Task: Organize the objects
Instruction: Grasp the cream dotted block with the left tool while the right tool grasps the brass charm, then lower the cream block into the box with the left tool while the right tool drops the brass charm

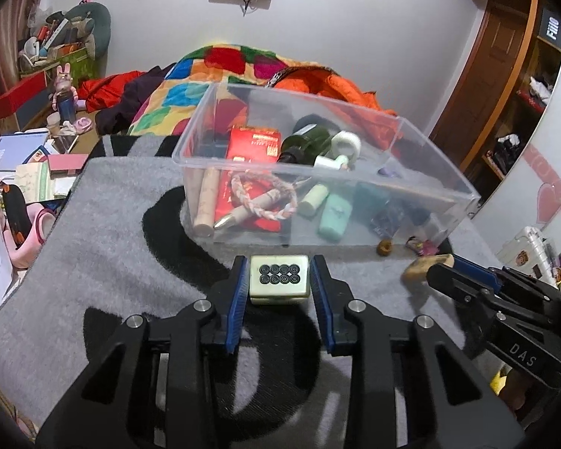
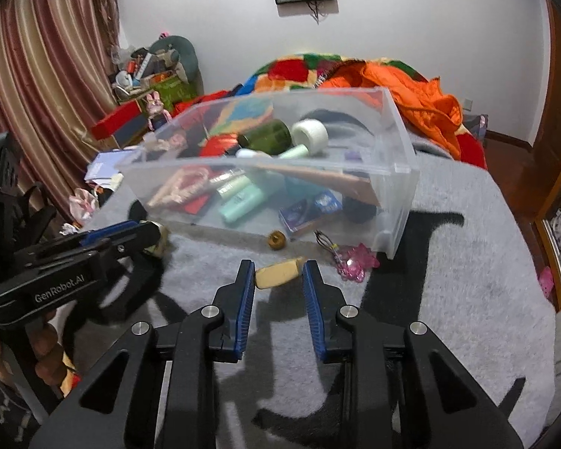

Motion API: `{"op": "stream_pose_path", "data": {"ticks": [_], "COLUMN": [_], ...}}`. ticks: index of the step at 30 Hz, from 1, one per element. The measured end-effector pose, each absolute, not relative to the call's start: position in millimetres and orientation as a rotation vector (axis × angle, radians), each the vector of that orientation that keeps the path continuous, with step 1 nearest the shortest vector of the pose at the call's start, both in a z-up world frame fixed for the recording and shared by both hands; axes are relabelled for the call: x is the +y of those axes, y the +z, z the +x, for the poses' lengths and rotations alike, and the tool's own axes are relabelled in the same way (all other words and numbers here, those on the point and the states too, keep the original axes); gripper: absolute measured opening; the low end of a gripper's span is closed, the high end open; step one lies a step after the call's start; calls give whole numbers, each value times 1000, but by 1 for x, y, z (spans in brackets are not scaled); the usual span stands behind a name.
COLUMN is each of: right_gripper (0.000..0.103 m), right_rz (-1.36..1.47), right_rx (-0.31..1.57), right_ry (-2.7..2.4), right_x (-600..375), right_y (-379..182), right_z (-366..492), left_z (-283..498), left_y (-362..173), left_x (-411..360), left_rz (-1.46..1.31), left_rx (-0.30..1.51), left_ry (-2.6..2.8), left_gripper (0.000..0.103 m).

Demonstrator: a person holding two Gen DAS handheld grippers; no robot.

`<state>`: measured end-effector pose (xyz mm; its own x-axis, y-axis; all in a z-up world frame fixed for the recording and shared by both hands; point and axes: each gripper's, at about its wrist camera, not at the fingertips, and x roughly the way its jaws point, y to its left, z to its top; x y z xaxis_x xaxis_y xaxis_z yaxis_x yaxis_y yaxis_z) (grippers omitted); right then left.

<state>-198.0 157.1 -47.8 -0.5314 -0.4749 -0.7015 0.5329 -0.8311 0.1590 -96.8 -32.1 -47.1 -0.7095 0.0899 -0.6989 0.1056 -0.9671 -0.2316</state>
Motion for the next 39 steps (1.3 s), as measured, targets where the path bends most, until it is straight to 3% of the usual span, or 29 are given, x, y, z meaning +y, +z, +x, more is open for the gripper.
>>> {"op": "stream_pose_path", "data": {"ticks": [1, 2, 3, 7, 11, 13, 15, 17, 23, 25, 26, 28, 39], "right_gripper": [24, 24, 24, 24, 24, 24, 24, 24, 24, 24, 24, 24, 24], "right_rz": [1027, 1017, 1006, 979, 976, 972, 964, 946, 872, 852, 844, 831, 806], "right_rx": [98, 97, 95, 86, 88, 85, 78, 74, 75, 75, 72, 71, 74], "right_ry": [-2334, -2334, -2334, -2333, -2336, -2338, -2339, -2346, -2379, -2393, -2401, -2414, -2467], "right_x": [157, 157, 157, 156, 157, 157, 158, 160, 165, 167, 168, 170, 173], "right_y": [-45, -42, -40, -32, -30, -29, -26, -21, 1, 7, 10, 15, 25], "right_z": [-196, -195, -193, -191, -190, -190, -190, -190, -192, -194, -196, -200, -227], "left_z": [-95, -93, -92, -89, -84, -82, -81, -83, -97, -99, -98, -98, -92], "left_y": [-44, -41, -40, -32, -30, -31, -35, -43, -66, -69, -69, -67, -12], "left_x": [-31, -32, -31, -28, -24, -24, -22, -19, -15, -15, -14, -14, -24], "left_rz": [1184, 1175, 1173, 1172, 1161, 1181, 1198, 1231, 1320, 1317, 1310, 1306, 1108], "left_rx": [402, 403, 404, 388, 303, 300, 275, 232, 216, 225, 219, 227, 259], "left_ry": [-2876, -2883, -2892, -2921, -2912, -2924, -2916, -2900, -2862, -2865, -2872, -2880, -2968], "left_gripper": [33, 25, 5, 4, 8, 19, 39, 46, 46, 41, 34, 34, 34]}}
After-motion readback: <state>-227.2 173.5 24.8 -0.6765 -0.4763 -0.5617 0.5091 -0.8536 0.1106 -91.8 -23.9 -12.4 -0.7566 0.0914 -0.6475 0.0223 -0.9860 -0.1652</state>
